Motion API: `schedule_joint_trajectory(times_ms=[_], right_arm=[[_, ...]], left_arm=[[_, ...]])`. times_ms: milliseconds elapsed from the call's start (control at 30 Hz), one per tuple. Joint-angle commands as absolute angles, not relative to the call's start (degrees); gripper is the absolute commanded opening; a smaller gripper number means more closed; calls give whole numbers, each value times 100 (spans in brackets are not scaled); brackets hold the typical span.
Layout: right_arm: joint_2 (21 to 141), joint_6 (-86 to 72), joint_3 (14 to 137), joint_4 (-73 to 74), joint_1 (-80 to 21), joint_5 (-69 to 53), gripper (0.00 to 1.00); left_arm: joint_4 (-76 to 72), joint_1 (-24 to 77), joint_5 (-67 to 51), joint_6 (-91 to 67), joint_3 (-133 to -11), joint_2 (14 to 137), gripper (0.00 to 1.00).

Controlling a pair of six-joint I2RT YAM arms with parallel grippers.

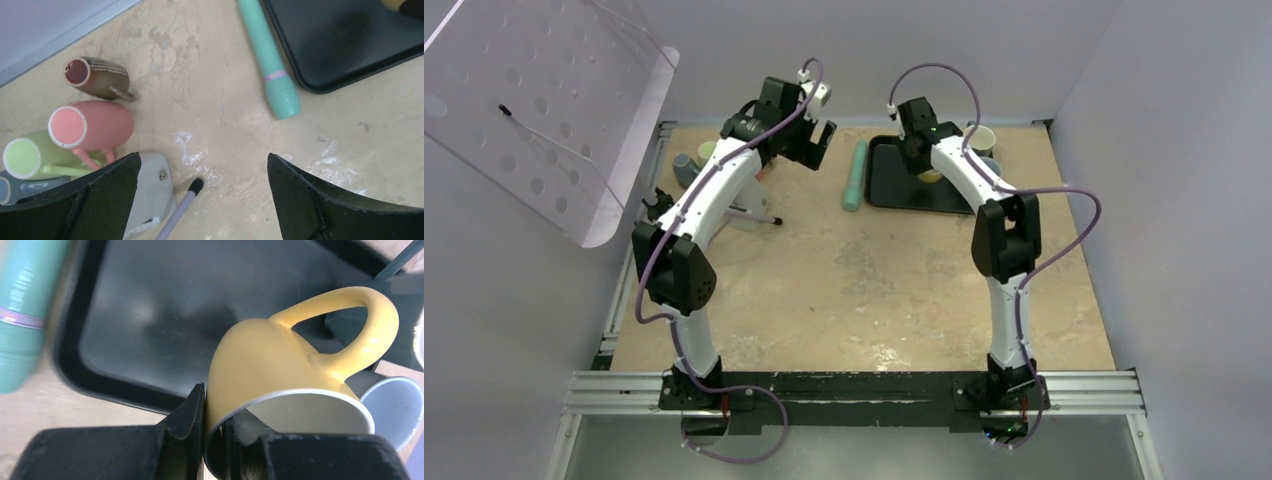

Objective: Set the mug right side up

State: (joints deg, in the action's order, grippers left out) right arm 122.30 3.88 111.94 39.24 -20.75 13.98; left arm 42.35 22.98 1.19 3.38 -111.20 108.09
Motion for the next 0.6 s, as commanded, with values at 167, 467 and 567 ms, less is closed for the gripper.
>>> schedule_joint_trajectory(times_ms=[167,467,567], right_arm=[[12802,615,11943,5255,-1374,1224,0],[12701,708,11688,4861,-1203,833,28],[12538,721,11748,4772,-1198,815,47]], left_arm=[[4425,2220,444,960,-10621,10536,100],[5181,2031,383,1004,-11860,11584,100],[5217,1929,560,1009,-12318,11914,100]])
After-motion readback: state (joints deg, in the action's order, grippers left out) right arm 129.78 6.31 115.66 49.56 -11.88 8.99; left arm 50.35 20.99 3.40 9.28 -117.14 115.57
